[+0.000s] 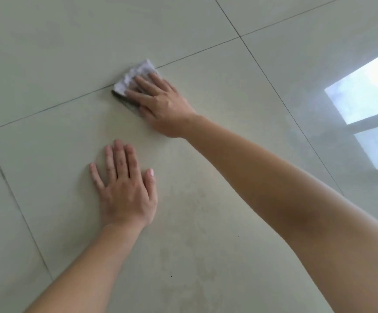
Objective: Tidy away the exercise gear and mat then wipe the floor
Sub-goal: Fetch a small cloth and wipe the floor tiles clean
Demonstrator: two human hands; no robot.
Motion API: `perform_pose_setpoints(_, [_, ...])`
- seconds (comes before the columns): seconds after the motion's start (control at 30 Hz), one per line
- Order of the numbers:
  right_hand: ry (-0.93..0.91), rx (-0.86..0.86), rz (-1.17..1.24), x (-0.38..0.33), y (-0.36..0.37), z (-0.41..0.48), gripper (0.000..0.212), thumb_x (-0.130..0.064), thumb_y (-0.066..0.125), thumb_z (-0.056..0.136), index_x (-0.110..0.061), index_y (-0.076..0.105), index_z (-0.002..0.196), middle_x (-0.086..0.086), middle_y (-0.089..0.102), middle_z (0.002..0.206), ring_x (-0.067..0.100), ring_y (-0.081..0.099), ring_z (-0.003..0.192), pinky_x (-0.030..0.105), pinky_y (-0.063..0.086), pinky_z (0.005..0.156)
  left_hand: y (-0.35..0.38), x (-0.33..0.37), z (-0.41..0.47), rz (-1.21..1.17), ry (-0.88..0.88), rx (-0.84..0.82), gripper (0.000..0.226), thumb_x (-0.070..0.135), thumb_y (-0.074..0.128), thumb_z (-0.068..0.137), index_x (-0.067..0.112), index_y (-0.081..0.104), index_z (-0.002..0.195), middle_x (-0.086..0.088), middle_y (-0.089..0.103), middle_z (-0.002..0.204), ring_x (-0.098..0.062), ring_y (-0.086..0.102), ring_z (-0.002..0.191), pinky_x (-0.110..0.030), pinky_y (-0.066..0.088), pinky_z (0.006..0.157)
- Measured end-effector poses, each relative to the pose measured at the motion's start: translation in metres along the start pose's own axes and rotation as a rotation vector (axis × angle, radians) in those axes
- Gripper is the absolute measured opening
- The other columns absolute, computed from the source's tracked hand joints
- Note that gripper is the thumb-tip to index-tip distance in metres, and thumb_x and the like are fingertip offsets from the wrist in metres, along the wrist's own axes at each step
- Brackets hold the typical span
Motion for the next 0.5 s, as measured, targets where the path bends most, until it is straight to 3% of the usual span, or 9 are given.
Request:
perform_pose_setpoints(0.07, [-0.225,-0.08,-0.038,-0.007,0.003,0.005,0.052,-0.039,0.03,0.1,-0.032,0.041,0.151,0.005,0.029,0.163,0.03,0.017,0.152,0.04,0.015,0.123,0.001,0.0,0.0,0.007,-0.002,-0.002,0.069,0.043,0.027,0.096,0.002,0.028,0.151,-0.017,0.018,0.161,-0.032,0.014,0.15,-0.059,0.008,0.117])
perform_pose_setpoints(0.13, [-0.264,-0.06,-0.04,0.025,-0.007,0.009,0.05,-0.041,0.03,0.101,-0.032,0.045,0.149,0.004,0.035,0.16,0.027,0.025,0.15,0.039,0.022,0.121,0.0,-0.001,0.0,0.013,-0.001,-0.001,0.069,0.044,0.027,0.096,0.002,0.029,0.151,-0.017,0.018,0.161,-0.032,0.013,0.15,-0.059,0.008,0.118])
perform_pose_setpoints(0.2, [-0.022,0.062,-0.016,0.087,-0.025,0.014,0.048,-0.041,0.034,0.102,-0.037,0.041,0.15,0.003,0.036,0.16,0.025,0.029,0.149,0.036,0.026,0.119,0.0,-0.001,0.0,0.018,0.003,0.01,0.069,0.043,0.027,0.096,0.002,0.028,0.151,-0.017,0.017,0.162,-0.031,0.013,0.15,-0.059,0.009,0.118])
perform_pose_setpoints(0.27, [0.417,0.12,0.021,0.168,-0.046,0.0,0.051,-0.037,0.038,0.101,-0.042,0.033,0.152,0.001,0.029,0.161,0.024,0.026,0.148,0.038,0.027,0.118,0.0,-0.001,0.0,0.018,0.003,0.016,0.069,0.044,0.027,0.096,0.002,0.028,0.152,-0.016,0.017,0.162,-0.031,0.012,0.15,-0.059,0.009,0.118])
perform_pose_setpoints(0.33, [0.78,0.108,0.08,0.227,-0.06,-0.032,0.054,-0.034,0.035,0.099,-0.037,0.03,0.153,0.004,0.024,0.162,0.026,0.02,0.15,0.045,0.025,0.12,0.001,0.0,0.001,0.016,0.004,0.024,0.069,0.044,0.028,0.096,0.003,0.028,0.152,-0.016,0.017,0.162,-0.031,0.013,0.15,-0.059,0.008,0.118])
perform_pose_setpoints(0.4, [0.887,0.1,0.11,0.235,-0.06,-0.057,0.056,-0.032,0.032,0.097,-0.031,0.03,0.153,0.007,0.022,0.162,0.028,0.015,0.151,0.048,0.023,0.12,0.0,0.0,0.001,0.024,0.007,0.024,0.069,0.043,0.028,0.095,0.003,0.029,0.151,-0.016,0.018,0.162,-0.032,0.014,0.15,-0.058,0.007,0.117])
perform_pose_setpoints(0.5, [0.729,0.123,0.111,0.183,-0.043,-0.088,0.059,-0.034,0.032,0.094,-0.038,0.028,0.153,0.008,0.021,0.163,0.029,0.012,0.152,0.046,0.028,0.119,0.0,0.001,0.0,0.007,0.007,0.015,0.069,0.043,0.028,0.095,0.003,0.029,0.151,-0.016,0.019,0.161,-0.032,0.016,0.149,-0.058,0.007,0.117])
Point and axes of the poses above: each hand's wrist, its own z-axis towards the middle knuckle, its own y-axis out of the palm, x = y × z, the point moved 2 cm from there along z, towards the middle knuckle
